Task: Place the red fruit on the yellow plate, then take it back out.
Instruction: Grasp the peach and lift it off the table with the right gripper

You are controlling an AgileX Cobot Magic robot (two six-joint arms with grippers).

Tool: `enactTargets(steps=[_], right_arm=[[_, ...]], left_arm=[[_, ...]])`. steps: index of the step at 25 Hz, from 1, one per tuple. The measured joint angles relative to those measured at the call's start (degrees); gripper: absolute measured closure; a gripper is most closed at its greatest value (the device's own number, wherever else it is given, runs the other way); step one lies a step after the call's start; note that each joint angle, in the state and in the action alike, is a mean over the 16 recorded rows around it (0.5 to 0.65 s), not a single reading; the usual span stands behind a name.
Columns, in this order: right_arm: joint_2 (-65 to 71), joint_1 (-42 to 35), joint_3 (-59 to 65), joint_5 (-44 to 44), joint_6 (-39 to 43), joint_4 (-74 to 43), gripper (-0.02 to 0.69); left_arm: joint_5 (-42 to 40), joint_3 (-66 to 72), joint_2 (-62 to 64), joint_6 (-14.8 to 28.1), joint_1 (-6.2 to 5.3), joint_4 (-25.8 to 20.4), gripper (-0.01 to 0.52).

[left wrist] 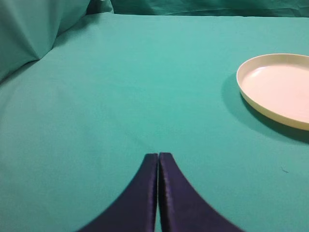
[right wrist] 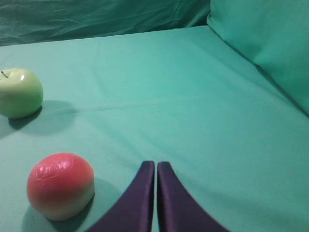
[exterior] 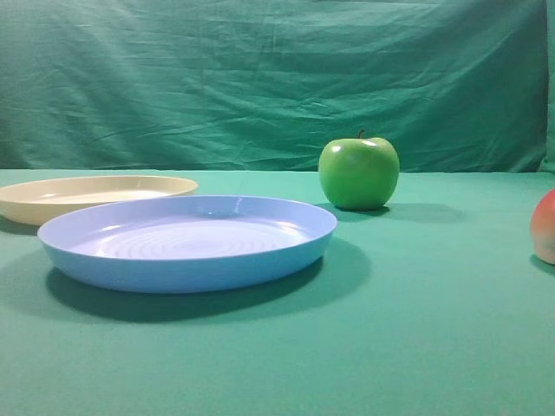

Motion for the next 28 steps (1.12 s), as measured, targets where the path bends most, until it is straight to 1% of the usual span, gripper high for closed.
enactTargets(steps=[19, 23, 28], right_arm=[[0.0, 0.0, 0.0, -0.6, 0.0, -1.0, 0.665], [0.0, 0.0, 0.0, -3.9, 0.3, -1.6, 0.665], [0.0, 0.0, 0.0, -12.7, 0.9, -1.9, 0.665]], left_arm=[[0.0, 0.0, 0.0, 0.0, 0.0, 0.0, 0.514], [0.0, 0.0, 0.0, 0.0, 0.0, 0.0, 0.514], [0.0, 0.0, 0.0, 0.0, 0.0, 0.0, 0.514]])
